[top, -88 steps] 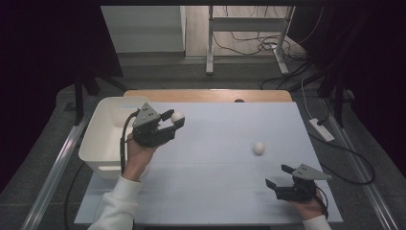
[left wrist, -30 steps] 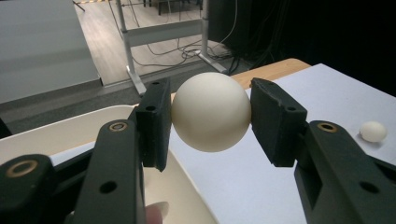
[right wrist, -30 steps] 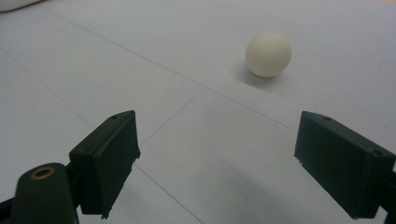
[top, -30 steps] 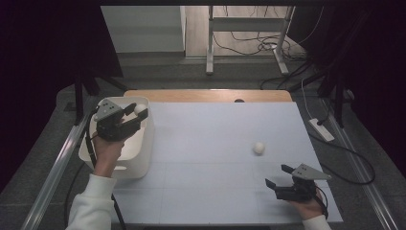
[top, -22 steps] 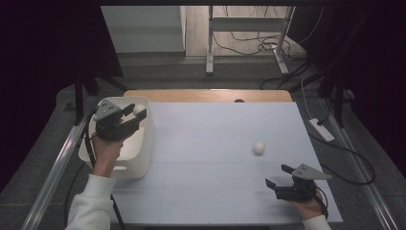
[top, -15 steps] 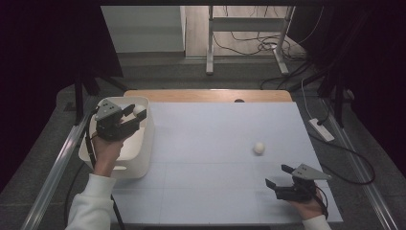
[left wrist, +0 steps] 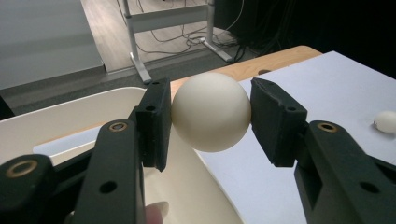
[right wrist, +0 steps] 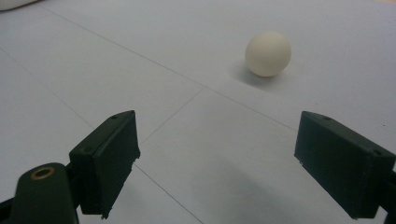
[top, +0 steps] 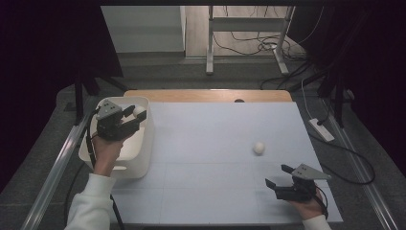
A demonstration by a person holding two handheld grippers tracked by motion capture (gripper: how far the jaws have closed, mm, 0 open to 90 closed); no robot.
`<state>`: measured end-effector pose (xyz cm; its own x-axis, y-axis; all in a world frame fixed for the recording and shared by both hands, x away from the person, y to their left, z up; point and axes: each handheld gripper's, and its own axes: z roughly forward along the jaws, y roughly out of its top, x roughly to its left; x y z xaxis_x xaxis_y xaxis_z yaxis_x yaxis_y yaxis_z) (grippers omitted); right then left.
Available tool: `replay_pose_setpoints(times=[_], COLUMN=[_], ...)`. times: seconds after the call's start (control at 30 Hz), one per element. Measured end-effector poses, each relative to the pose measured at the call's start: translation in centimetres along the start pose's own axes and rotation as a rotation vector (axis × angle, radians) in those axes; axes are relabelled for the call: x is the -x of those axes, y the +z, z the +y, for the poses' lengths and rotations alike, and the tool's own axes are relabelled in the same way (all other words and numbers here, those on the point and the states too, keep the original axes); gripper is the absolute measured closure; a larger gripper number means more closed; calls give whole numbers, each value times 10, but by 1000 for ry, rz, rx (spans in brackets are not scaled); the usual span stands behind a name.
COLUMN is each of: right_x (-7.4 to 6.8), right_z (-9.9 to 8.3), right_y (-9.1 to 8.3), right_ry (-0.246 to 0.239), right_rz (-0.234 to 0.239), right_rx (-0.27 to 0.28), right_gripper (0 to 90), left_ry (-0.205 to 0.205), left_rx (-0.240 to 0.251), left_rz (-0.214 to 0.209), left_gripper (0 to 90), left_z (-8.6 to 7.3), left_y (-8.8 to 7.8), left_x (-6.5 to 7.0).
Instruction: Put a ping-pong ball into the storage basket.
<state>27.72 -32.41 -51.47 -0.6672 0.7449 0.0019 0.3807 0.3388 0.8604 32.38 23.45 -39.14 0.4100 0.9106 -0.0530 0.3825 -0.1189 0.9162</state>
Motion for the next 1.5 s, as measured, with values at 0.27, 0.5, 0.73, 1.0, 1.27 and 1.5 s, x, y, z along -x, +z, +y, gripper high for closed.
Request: replay_pose_setpoints(times=[0.27,0.5,0.73,1.0,1.27,1.5], right_x=[0,0,0,0,0,0], right_z=[0,0,0,0,0,0], right_y=[0,0,0,1,1,0], right_ry=[1,0,0,-3,-3,-2], right_rz=[0,1,1,1,0,0], right_rx=[-1,-1,-3,-5,-3,-3], right_gripper=[139,139,139,140,140,140], left_ry=[-1,-1,-7,-12,-10,-21], left_rx=[-9,-17,-32,-41,-63,-78], left_rz=[-1,4,8,14,29,40], left_gripper=[503,503,503,503,503,503], left_z=[0,-1,-2,-5,-4,-5], left_y=[3,5,8,8,10,11], left_x=[0,-1,-4,-6,-8,-11])
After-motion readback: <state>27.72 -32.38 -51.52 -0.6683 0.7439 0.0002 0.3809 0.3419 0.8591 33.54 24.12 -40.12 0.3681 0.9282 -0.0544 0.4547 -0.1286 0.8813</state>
